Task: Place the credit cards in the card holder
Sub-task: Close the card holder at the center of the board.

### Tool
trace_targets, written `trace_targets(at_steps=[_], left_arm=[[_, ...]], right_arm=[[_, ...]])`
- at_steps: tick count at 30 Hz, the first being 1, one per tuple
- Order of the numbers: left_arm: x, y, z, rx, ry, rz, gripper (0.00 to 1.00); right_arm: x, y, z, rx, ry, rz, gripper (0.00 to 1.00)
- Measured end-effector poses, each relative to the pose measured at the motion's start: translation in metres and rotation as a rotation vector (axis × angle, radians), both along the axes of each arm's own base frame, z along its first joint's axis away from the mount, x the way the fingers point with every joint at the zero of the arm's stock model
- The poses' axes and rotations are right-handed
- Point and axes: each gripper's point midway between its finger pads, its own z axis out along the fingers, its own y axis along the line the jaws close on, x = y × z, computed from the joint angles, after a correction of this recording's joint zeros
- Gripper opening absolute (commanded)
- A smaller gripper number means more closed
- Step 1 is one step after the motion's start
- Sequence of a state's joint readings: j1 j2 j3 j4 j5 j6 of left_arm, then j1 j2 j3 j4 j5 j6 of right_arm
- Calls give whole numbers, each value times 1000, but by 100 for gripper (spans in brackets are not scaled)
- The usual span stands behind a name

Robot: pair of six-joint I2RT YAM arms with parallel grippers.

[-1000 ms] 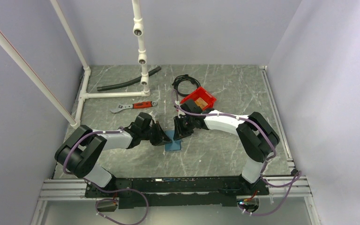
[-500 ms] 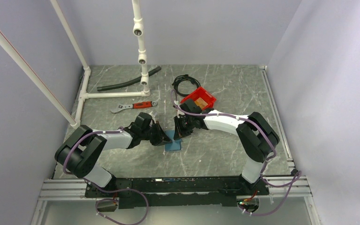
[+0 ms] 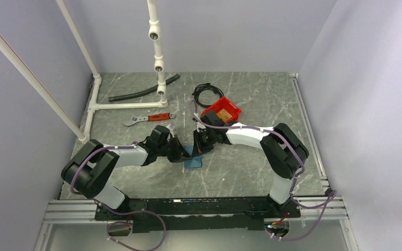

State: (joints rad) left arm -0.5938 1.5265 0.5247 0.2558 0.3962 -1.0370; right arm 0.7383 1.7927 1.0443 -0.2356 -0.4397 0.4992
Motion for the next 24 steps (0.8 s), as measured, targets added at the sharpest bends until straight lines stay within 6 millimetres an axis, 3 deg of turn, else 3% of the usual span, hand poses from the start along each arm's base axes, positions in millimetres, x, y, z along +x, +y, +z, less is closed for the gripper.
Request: trace_targets(at_steps=[7,17,24], left_arm=[[-1,1,0,6,6,2,1],[-7,5,0,15,12,2,0],[-11,8,0,28,23,0,1]], right_arm=[[1,0,-5,43,24,-21,0],[4,5,-14,293,178,-30,0],[2,2,-18,365,226,-43,0]])
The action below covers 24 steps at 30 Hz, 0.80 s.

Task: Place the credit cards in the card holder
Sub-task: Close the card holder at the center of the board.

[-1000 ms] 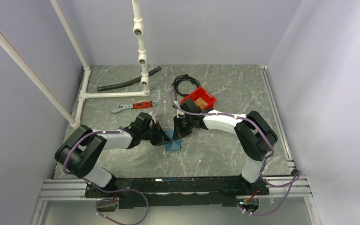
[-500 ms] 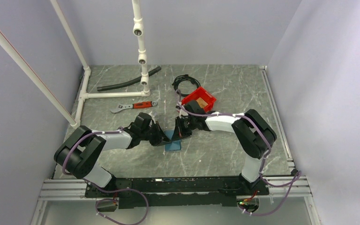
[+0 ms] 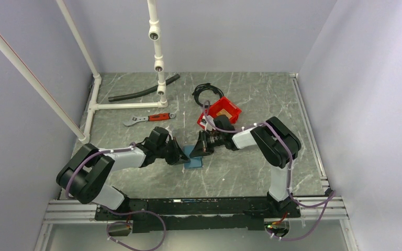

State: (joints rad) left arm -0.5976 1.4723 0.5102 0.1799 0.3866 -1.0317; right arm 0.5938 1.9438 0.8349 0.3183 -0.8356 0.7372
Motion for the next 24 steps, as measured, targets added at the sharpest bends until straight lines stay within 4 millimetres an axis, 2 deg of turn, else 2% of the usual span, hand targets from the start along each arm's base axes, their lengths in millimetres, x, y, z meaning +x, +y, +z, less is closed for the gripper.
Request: trace_targets(at_steps=[5,6,7,9,11,13,15,17,20,24], left_arm=[[-5,5,2,21,-1,-13,7],[-6,6,2,26,0,-16,11],[-8,8,3,36,0,-21,20],[-10,11,9,52,-9,-31,35],[-9,14,23,64,-37,-35,48],[-4,16,43,67,-88,-33,61],[1,20,68,62,-154,-22,70],[5,26,93,57,-224,-9,74],[6,39,112,68,-273,15,76],[1,63,121,140,-295,41,78]], right_arm=[[-1,1,1,59,-17,3,0],[0,1,2,61,-22,5,0],[1,3,3,59,-29,10,2],[4,5,6,29,-45,22,14],[8,9,9,-21,-59,32,27],[21,13,15,-80,-115,24,39],[38,13,23,-151,-189,2,52],[53,7,31,-224,-253,-18,70],[59,-5,42,-335,-335,-42,80],[31,-8,59,-471,-449,-18,84]])
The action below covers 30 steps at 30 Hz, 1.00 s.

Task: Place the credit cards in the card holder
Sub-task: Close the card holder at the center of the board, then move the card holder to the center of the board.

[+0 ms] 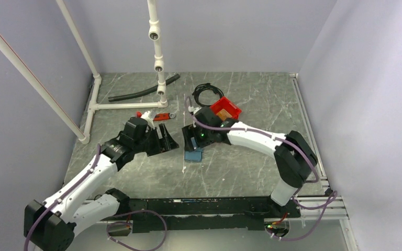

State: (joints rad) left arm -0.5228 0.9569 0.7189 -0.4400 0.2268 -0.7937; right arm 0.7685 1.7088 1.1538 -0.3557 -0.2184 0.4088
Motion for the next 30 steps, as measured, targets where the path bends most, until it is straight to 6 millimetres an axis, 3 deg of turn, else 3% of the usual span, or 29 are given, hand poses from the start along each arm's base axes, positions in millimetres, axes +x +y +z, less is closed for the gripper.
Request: trace_targets(at_steps=[3,6,10,13,17,23,30], left_arm=[[-5,13,4,48,-12,18,79],[-9,23,12,77,-34,33,79],[-15,30,19,83,-49,42,79],[-21,33,18,89,-37,44,80],[-28,37,24,77,-48,50,80],[-41,48,31,76,-63,66,81],[-47,59,32,100,-65,98,81]], right_arm=[[-26,9,5,-60,-77,16,84],[-42,7,-8,-124,-98,-25,80],[-43,-15,-34,-214,-100,-161,76],[-37,-18,-42,-226,-109,-212,65],[-25,-1,-53,-192,-123,-208,54],[-4,48,-52,-72,-149,-138,53],[5,77,-50,-23,-182,-40,52]])
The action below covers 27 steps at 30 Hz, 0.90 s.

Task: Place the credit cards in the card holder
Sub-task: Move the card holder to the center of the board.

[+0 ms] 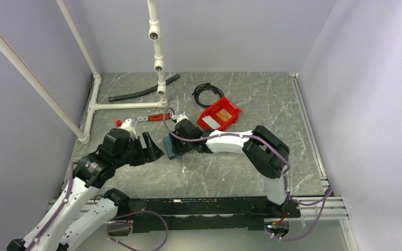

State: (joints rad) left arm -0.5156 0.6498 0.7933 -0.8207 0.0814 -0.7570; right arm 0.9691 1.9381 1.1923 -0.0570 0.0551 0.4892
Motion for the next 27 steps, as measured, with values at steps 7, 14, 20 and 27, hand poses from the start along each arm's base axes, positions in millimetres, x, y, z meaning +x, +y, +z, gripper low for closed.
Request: trace_targets(at_steps=[7,14,20,27], left_arm=[[1,5,-1,8,7,39,81],[-5,26,24,-22,-80,145,81],[-17,46,58,-86,-206,213,81],[-25,64,84,-84,-259,273,82]], right_arm=[[-6,38,2,87,39,185,51],[11,111,8,269,61,264,49],[43,196,18,437,47,301,50],[49,251,23,581,86,284,56]])
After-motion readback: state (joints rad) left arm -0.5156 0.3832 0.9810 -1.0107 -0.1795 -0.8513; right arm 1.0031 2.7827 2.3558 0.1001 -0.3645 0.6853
